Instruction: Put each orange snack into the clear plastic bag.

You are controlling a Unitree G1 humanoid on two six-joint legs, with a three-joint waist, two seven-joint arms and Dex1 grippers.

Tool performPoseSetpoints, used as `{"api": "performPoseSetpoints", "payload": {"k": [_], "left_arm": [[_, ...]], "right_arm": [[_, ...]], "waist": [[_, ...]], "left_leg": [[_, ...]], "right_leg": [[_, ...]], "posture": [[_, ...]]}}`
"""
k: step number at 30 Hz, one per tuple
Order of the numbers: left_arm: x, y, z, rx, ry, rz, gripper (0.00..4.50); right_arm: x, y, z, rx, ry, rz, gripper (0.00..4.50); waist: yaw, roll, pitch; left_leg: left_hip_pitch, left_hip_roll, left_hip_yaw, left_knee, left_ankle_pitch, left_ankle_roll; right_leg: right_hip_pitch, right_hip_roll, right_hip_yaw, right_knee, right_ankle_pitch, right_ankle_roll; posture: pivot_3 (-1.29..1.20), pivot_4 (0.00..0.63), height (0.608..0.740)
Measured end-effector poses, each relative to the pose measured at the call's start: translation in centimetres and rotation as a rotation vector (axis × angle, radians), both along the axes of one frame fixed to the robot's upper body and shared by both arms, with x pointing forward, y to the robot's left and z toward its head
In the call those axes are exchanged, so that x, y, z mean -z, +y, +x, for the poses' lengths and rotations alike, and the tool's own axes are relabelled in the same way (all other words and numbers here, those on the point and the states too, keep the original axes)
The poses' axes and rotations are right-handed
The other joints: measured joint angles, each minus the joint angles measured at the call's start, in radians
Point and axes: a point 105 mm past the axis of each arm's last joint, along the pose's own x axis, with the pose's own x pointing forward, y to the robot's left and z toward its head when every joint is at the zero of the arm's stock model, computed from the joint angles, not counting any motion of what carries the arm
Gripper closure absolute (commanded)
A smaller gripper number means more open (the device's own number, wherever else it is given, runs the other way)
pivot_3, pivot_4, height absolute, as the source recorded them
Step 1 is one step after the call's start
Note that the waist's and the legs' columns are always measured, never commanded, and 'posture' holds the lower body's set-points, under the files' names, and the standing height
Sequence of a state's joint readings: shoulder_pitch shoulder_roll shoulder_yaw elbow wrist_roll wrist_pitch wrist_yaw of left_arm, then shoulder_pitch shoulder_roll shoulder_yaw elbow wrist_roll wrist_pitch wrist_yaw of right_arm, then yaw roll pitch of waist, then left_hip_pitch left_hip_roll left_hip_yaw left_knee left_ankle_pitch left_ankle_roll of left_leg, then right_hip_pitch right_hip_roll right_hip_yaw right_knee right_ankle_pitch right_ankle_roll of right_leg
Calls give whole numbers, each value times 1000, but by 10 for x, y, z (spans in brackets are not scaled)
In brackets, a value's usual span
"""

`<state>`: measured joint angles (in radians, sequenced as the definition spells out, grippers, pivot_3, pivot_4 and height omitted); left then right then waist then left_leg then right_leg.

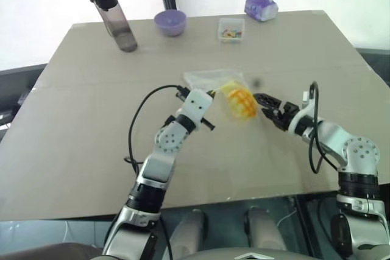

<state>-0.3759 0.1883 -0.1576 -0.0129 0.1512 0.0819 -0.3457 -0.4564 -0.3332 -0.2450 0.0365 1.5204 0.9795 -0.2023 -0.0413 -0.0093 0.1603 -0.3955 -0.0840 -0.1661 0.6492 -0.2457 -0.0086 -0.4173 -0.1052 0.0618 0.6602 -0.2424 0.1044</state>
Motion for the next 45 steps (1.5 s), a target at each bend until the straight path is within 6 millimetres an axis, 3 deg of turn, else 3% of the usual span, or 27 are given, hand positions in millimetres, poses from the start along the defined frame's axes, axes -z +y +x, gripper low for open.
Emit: {"api": "performPoseSetpoints", "payload": {"k": [5, 10, 16, 19, 23, 27, 35, 38, 41, 42, 43, 45], "left_arm": [[0, 0, 0, 2, 2, -7, 4500], [1, 0, 0, 2, 7, -11, 4500], [9, 4, -3, -10, 30, -9, 4500], [10, 1, -4, 2, 32, -11, 4500], [13, 3, -5, -1, 39, -2, 4500], [20, 4, -8, 8, 54, 21, 4500], [25, 3, -11, 19, 66, 38, 4500], [29, 5, -12, 16, 75, 43, 4500], [31, 5, -14, 17, 78, 48, 4500], [30, 5, -14, 17, 76, 51, 4500], [31, 5, -15, 18, 76, 53, 4500], [32, 6, -15, 17, 81, 57, 4500]], "right_arm": [[-6, 16, 7, -32, -16, 16, 39], [-8, 18, 10, -38, -38, 2, 39], [14, -11, -12, -123, -254, -499, 39], [24, 1, -21, -200, -374, -617, 39], [23, 8, -20, -213, -464, -718, 39], [27, 25, -21, -227, -499, -720, 39], [32, 38, -19, -229, -487, -690, 39], [30, 37, -12, -204, -485, -701, 748], [34, 35, -8, -190, -470, -713, 2097], [34, 35, -8, -190, -469, -718, 2755], [34, 34, -7, -188, -470, -722, 2944], [32, 34, -6, -177, -472, -717, 3765]], "waist": [[1, 0, 0], [1, 0, 0], [3, 0, 0], [-1, 0, 0], [3, 0, 0], [4, 0, 0], [7, 0, 0], [6, 0, 0], [7, 0, 0], [7, 0, 0], [7, 0, 0], [7, 0, 0]], "left_leg": [[0, 0, 0, 0, 0, 0], [0, 0, 0, 0, 0, 0], [-1, 0, -2, 0, 0, 0], [0, 0, -1, 1, 0, 0], [0, 0, -1, 1, 0, 0], [-1, 0, -2, 1, 1, -1], [0, -1, -3, 1, 0, -1], [0, 0, -3, 1, 0, -1], [0, 0, -3, 0, 1, -1], [0, 0, -3, 0, 0, -1], [0, -1, -3, 0, 0, -1], [0, -1, -3, 0, 0, -1]], "right_leg": [[0, 0, 0, 0, 0, 0], [0, 0, 0, 0, 0, 0], [0, 0, -2, -2, 0, 0], [1, 0, -2, -1, 0, 0], [1, 0, -2, -2, 0, 0], [1, 0, -3, -2, 0, 0], [2, -1, -3, -2, 0, 0], [2, 0, -3, -2, 0, 0], [1, 0, -4, -2, 0, 0], [2, -1, -3, -2, 0, 0], [2, -1, -3, -2, 0, 0], [2, -1, -3, -2, 0, 0]], "posture": [[0, 150, 740], [0, 150, 740], [0, 150, 740], [0, 150, 740], [0, 150, 740], [0, 150, 740], [0, 150, 740], [0, 150, 740], [0, 150, 740], [0, 150, 740], [0, 150, 740], [0, 150, 740]]}}
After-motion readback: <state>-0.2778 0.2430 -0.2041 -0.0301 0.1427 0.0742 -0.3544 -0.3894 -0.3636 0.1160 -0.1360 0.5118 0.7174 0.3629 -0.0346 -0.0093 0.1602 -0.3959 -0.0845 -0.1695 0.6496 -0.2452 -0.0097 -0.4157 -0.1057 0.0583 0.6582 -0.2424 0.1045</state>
